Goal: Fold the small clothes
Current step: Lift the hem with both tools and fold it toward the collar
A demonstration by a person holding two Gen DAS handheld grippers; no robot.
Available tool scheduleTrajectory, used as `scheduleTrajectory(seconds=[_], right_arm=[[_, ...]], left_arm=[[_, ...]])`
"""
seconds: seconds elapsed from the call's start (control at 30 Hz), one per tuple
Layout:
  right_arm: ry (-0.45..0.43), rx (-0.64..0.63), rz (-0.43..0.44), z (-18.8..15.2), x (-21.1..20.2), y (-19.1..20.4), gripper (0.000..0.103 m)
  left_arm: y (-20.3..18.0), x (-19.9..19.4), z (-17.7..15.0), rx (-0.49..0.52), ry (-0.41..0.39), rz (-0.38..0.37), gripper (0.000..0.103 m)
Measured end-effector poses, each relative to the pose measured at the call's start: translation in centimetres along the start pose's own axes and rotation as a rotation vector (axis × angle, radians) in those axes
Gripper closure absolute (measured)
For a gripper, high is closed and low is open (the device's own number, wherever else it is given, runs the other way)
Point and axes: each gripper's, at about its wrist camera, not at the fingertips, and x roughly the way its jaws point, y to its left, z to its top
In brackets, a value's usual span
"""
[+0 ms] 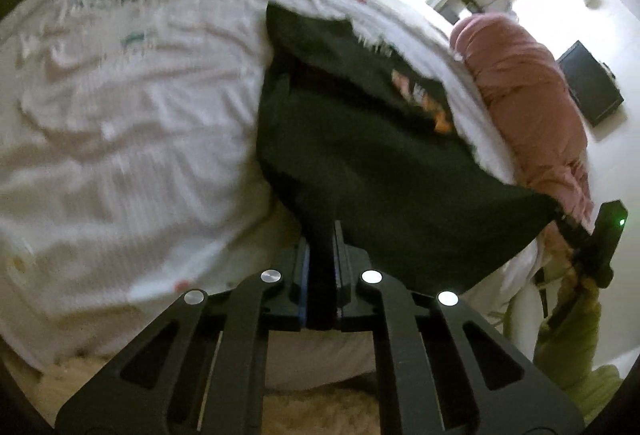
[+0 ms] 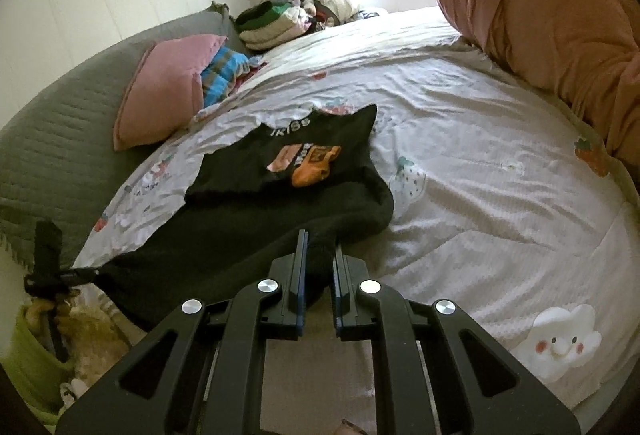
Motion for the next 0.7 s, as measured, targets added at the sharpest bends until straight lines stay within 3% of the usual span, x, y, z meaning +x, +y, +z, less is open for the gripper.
scheduleTrajectory(seconds=[0.2,0.7], right_arm=[[-0.035,0.016,-0.025,1.2,-0.2,-0.1,0.094],[-0.124,0.017,-0.069,6.2,1.4,0.2,0.094]], left_arm=[[-1.1,-2.0,2.5,0.022,-0.083,-0.004,0.100],[-2.9,-1.7,7.6,0.065,-0.183,0.050,0.100]])
